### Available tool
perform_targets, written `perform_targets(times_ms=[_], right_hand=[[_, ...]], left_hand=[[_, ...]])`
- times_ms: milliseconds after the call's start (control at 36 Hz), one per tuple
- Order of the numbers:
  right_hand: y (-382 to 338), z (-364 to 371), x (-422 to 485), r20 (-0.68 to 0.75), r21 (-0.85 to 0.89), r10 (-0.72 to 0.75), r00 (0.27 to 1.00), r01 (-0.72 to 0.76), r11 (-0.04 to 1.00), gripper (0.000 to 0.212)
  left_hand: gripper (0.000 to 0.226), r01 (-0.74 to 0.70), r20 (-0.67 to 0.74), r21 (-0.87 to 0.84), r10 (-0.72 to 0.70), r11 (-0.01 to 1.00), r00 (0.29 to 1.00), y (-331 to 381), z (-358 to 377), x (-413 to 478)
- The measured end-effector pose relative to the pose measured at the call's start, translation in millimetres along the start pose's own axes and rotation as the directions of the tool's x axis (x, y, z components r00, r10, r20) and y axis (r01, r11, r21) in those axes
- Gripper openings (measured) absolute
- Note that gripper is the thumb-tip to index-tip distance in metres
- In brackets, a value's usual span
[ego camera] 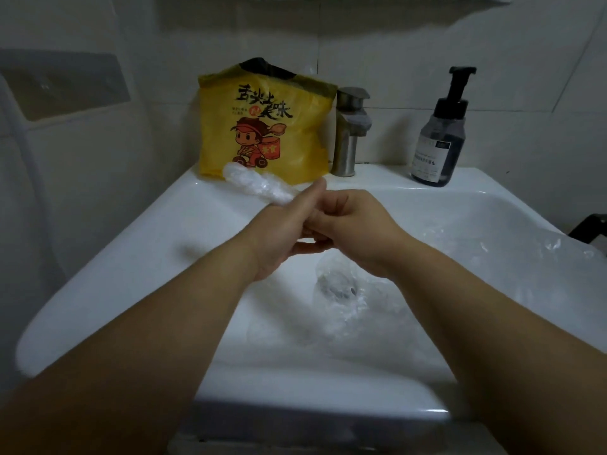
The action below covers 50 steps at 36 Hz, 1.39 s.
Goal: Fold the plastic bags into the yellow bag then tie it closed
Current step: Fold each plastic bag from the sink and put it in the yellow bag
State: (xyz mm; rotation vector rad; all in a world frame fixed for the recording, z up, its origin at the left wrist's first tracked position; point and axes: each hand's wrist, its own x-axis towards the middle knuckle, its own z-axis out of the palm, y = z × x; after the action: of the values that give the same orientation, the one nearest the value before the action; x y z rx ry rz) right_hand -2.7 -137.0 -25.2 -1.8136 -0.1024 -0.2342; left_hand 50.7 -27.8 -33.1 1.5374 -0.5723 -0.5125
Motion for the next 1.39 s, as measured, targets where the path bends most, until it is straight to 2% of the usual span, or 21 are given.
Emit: perform_targets(times_ms=[83, 139, 194, 250, 361, 417, 500, 583, 722, 861, 944, 1028, 1083, 1194, 1250, 1306, 1389], right_hand=[[0, 0, 0, 0.002, -0.013, -0.010, 1.000, 0.010, 1.000, 0.017], [-1, -2, 0, -0.008, -0.009, 0.010, 1.000, -0.010, 1.000, 0.019], [-1, -4, 2, -0.025, -0.024, 0.028, 0.999, -0.028, 0.999, 0.015], [-2, -6, 2, -0.032, -0.037, 0.044, 0.999, -0.045, 0.998, 0.012], [-2, -11, 1, -0.006, -0.020, 0.094, 0.996, -0.094, 0.995, 0.012], [-1, -13, -2, 0.020, -0.034, 0.120, 0.993, -0.119, 0.992, 0.013], [-4, -16, -4, 0.044, -0.049, 0.161, 0.986, -0.158, 0.986, 0.015], [-13, -21, -6, 0.057, -0.024, 0.174, 0.983, -0.173, 0.985, 0.016], [-28, -28, -10, 0.082, 0.027, 0.182, 0.980, -0.184, 0.982, 0.028], [-49, -34, -12, 0.090, 0.039, 0.161, 0.983, -0.166, 0.985, 0.018], [-60, -34, -10, 0.058, 0.088, 0.117, 0.991, -0.121, 0.989, 0.018], [-70, -37, -4, 0.004, 0.100, 0.084, 0.996, -0.084, 0.991, 0.024], [-78, -40, 2, -0.030, 0.083, 0.075, 0.997, -0.072, 0.994, 0.033], [-94, -44, 15, -0.023, 0.106, 0.042, 0.999, -0.039, 0.994, 0.018], [-102, -44, 25, -0.031, 0.117, 0.030, 0.999, -0.026, 0.993, 0.018], [-110, -44, 38, -0.051, 0.115, 0.023, 0.998, -0.017, 0.993, 0.016], [-117, -44, 60, -0.098, 0.067, 0.002, 0.995, 0.005, 0.998, 0.014]], left_hand=[[0.041, -0.029, -0.042, 0.007, 0.029, 1.000, 0.999, 0, -4, 3], [0.044, -0.054, -0.056, -0.050, 0.052, 0.997, 0.997, 2, -7, 5], [0.046, -0.089, -0.127, -0.149, 0.070, 0.985, 0.989, 7, -11, 6], [0.046, -0.104, -0.223, -0.174, 0.063, 0.979, 0.973, 10, -15, 7], [0.038, -0.106, -0.405, -0.040, 0.081, 0.994, 0.911, 10, -22, 5], [0.038, -0.114, -0.438, 0.104, 0.149, 0.988, 0.886, 6, -26, 2], [0.041, -0.103, -0.446, 0.233, 0.200, 0.967, 0.872, 6, -26, -5], [0.035, -0.084, -0.467, 0.219, 0.180, 0.972, 0.866, 14, -25, -10], [0.031, -0.149, -0.396, 0.149, 0.198, 0.977, 0.897, 33, -35, -23], [0.029, -0.236, -0.387, 0.199, 0.298, 0.951, 0.873, 55, -38, -34], [0.029, -0.283, -0.411, 0.128, 0.310, 0.951, 0.857, 68, -35, -35], [0.029, -0.279, -0.366, 0.006, 0.262, 0.960, 0.893, 79, -36, -35], [0.027, -0.274, -0.328, 0.016, 0.264, 0.962, 0.907, 87, -39, -35], [0.023, -0.295, -0.364, 0.153, 0.332, 0.943, 0.870, 102, -49, -27], [0.023, -0.316, -0.396, 0.195, 0.369, 0.928, 0.841, 111, -55, -20], [0.022, -0.323, -0.414, 0.165, 0.363, 0.932, 0.834, 119, -63, -9], [0.022, -0.310, -0.390, 0.066, 0.310, 0.948, 0.867, 128, -73, 3]])
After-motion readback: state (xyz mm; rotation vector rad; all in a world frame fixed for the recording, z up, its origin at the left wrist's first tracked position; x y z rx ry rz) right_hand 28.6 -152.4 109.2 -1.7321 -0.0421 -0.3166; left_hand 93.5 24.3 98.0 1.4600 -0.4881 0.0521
